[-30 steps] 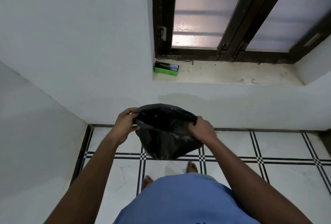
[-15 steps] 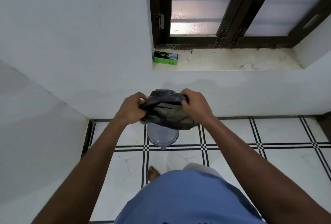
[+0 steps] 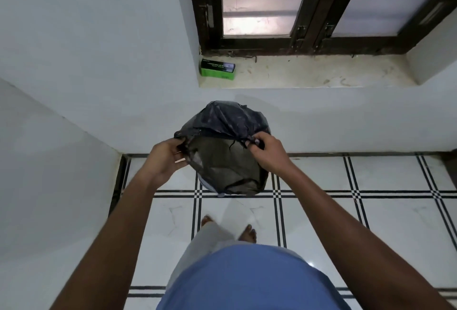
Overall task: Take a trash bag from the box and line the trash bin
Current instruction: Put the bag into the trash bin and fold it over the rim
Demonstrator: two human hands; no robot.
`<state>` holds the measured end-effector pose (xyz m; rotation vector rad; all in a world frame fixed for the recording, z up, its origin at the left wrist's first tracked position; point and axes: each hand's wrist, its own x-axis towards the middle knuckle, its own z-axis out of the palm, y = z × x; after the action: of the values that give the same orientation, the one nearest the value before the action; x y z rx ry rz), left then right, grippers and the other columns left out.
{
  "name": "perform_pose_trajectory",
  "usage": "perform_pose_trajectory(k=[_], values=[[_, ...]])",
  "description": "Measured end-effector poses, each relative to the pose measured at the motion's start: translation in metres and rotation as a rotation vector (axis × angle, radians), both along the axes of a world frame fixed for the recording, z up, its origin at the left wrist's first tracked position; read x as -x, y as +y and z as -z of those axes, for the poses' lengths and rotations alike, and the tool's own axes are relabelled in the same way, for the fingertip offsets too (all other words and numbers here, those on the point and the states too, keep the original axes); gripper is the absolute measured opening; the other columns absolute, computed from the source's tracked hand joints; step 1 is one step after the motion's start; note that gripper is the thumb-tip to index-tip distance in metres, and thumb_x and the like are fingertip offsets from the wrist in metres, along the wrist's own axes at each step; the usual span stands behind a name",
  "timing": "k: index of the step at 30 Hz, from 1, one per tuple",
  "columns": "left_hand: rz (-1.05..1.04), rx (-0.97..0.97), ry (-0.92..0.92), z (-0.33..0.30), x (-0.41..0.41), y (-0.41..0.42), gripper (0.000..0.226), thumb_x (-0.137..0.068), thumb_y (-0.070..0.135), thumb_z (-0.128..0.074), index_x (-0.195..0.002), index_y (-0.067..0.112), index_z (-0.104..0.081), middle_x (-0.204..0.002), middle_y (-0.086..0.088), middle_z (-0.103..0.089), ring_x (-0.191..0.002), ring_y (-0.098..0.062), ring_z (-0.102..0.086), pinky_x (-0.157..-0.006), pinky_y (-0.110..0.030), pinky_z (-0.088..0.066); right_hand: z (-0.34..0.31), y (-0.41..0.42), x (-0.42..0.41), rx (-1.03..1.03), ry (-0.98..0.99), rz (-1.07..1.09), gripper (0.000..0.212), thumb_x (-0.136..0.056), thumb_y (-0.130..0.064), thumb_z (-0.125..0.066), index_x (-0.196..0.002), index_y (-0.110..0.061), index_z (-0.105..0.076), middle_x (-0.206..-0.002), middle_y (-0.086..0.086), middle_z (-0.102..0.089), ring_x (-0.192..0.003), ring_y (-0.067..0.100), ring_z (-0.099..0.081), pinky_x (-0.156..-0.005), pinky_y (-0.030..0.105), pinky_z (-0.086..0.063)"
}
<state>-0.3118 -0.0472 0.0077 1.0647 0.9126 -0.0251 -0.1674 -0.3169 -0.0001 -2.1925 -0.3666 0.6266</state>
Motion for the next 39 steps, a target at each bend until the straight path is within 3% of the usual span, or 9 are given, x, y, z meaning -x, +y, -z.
perform_pose_trajectory(k=[4, 10, 15, 19, 24, 28, 31, 35, 39], values=[[-0.053, 0.025, 0.027, 0.006, 0.002, -0.021, 0.03, -0.104, 0.01, -0.045, -0.106, 0.013, -0.075, -0.093, -0.005, -0.076, -0.087, -0.022, -0.069, -0.086, -0.042, -0.059, 0.005, -0.008, 0.009, -0.049, 0.009, 0.031, 0.031, -0.099, -0.051, -0.067, -0.111, -0.023, -0.072, -0.112, 0.001, -0.071, -0.104, 0.019, -0.068, -0.088, 0.042, -0.055], [-0.049, 0.021, 0.105, 0.031, -0.003, -0.026, 0.028, -0.097, 0.014, -0.054, -0.112, 0.012, -0.078, -0.105, -0.009, -0.079, -0.095, -0.026, -0.074, -0.083, -0.04, -0.06, 0.027, -0.024, 0.006, -0.04, 0.057, 0.113, 0.04, -0.097, -0.058, -0.066, -0.12, -0.026, -0.07, -0.121, -0.005, -0.064, -0.109, 0.006, -0.062, -0.086, 0.031, -0.048], [0.062, 0.044, 0.084, 0.041, -0.012, -0.032, 0.023, -0.095, 0.018, -0.064, -0.108, 0.006, -0.078, -0.106, -0.012, -0.079, -0.092, -0.028, -0.076, -0.082, -0.038, -0.061, 0.053, -0.037, 0.007, 0.021, 0.136, 0.195, 0.036, -0.104, -0.04, -0.069, -0.126, -0.012, -0.072, -0.119, 0.001, -0.068, -0.109, 0.021, -0.065, -0.09, 0.038, -0.052], [0.372, -0.259, 0.238, 0.058, -0.002, -0.037, 0.028, -0.088, 0.021, -0.085, -0.114, 0.01, -0.08, -0.101, -0.007, -0.084, -0.091, -0.026, -0.079, -0.073, -0.032, -0.058, 0.085, -0.046, 0.009, 0.163, 0.197, 0.246, 0.031, -0.106, -0.026, -0.057, -0.111, -0.001, -0.073, -0.108, 0.015, -0.07, -0.102, 0.036, -0.068, -0.08, 0.039, -0.047], [0.706, -0.518, 0.394, 0.09, 0.009, -0.043, 0.026, -0.092, 0.028, -0.076, -0.102, 0.005, -0.081, -0.1, -0.014, -0.08, -0.088, -0.023, -0.069, -0.072, -0.031, -0.05, 0.118, -0.04, 0.014, 0.204, 0.392, 0.269, 0.039, -0.104, -0.031, -0.042, -0.125, -0.011, -0.068, -0.125, 0.013, -0.068, -0.115, 0.034, -0.065, -0.101, 0.047, -0.053], [0.603, -0.313, 0.53, 0.121, 0.02, -0.05, 0.022, -0.095, 0.022, -0.067, -0.109, 0.015, -0.082, -0.106, -0.008, -0.083, -0.105, -0.03, -0.077, -0.09, -0.037, -0.058, 0.144, -0.027, 0.028, 0.169, 0.65, 0.282, 0.042, -0.108, -0.024, -0.038, -0.141, -0.013, -0.062, -0.135, 0.009, -0.066, -0.12, 0.027, -0.063, -0.098, 0.041, -0.05], [0.51, -0.183, 0.602, 0.14, 0.023, -0.051, 0.025, -0.099, 0.021, -0.064, -0.119, 0.016, -0.078, -0.108, -0.009, -0.082, -0.108, -0.033, -0.077, -0.086, -0.038, -0.057, 0.165, -0.015, 0.038, 0.11, 0.799, 0.299, 0.042, -0.105, -0.036, -0.042, -0.134, -0.028, -0.071, -0.133, 0.005, -0.075, -0.119, 0.025, -0.07, -0.105, 0.045, -0.058], [0.323, -0.056, 0.624, 0.153, 0.016, -0.048, 0.023, -0.096, 0.026, -0.068, -0.116, 0.021, -0.076, -0.106, -0.007, -0.083, -0.1, -0.029, -0.078, -0.082, -0.037, -0.063, 0.171, 0.01, 0.036, 0.072, 0.876, 0.324, 0.037, -0.108, -0.03, -0.041, -0.127, -0.025, -0.073, -0.125, 0.007, -0.078, -0.115, 0.027, -0.072, -0.082, 0.036, -0.054], [0.195, -0.051, 0.614, 0.174, -0.003, -0.032, 0.014, -0.1, 0.026, -0.063, -0.107, 0.024, -0.075, -0.109, -0.006, -0.08, -0.102, -0.026, -0.074, -0.083, -0.036, -0.057, 0.203, 0.036, 0.021, 0.088, 0.92, 0.339, 0.041, -0.104, -0.042, -0.045, -0.13, -0.024, -0.071, -0.125, 0.009, -0.08, -0.115, 0.029, -0.076, -0.083, 0.039, -0.059]])
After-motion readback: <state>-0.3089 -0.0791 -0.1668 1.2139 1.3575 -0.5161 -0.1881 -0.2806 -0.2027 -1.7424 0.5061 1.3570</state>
